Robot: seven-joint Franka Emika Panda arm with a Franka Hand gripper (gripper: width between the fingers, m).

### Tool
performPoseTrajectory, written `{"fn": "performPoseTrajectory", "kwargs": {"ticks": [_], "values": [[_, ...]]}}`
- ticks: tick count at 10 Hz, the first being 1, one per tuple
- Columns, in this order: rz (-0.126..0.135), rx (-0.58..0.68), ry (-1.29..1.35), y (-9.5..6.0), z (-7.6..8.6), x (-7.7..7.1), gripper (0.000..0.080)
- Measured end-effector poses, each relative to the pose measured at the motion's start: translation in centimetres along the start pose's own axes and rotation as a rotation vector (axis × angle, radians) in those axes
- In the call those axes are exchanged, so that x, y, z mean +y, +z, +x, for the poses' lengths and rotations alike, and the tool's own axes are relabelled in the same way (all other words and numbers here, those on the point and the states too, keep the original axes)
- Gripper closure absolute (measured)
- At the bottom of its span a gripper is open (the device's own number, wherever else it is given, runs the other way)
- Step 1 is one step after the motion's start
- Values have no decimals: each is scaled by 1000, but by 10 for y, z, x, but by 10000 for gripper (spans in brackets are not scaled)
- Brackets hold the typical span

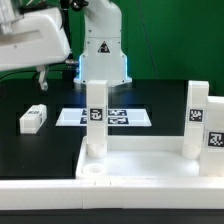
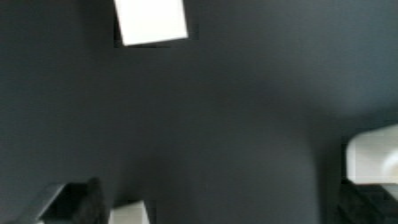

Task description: Assemble desk

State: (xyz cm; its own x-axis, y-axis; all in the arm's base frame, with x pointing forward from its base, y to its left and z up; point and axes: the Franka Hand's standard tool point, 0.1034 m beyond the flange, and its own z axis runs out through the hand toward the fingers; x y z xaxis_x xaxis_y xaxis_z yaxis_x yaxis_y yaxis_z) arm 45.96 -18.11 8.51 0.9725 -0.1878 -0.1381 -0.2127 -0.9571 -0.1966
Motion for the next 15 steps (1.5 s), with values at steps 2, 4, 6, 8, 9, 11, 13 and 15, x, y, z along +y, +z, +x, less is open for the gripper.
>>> {"fn": "performPoseTrajectory", "kwargs": {"ticks": [2,4,6,8,9,11,13,15], "values": [[6,-113,-8,-1,-6,-5,150],[9,-216,-15,1,-5,-5,150],[9,-450,14,12,-13,11,150],[-7,-659,39,30,0,13,150],[-26,-704,35,35,-4,9,150],[-28,-763,43,37,-6,15,150],[-28,-784,76,47,-15,23,150],[-29,-836,90,62,-37,25,150]]}}
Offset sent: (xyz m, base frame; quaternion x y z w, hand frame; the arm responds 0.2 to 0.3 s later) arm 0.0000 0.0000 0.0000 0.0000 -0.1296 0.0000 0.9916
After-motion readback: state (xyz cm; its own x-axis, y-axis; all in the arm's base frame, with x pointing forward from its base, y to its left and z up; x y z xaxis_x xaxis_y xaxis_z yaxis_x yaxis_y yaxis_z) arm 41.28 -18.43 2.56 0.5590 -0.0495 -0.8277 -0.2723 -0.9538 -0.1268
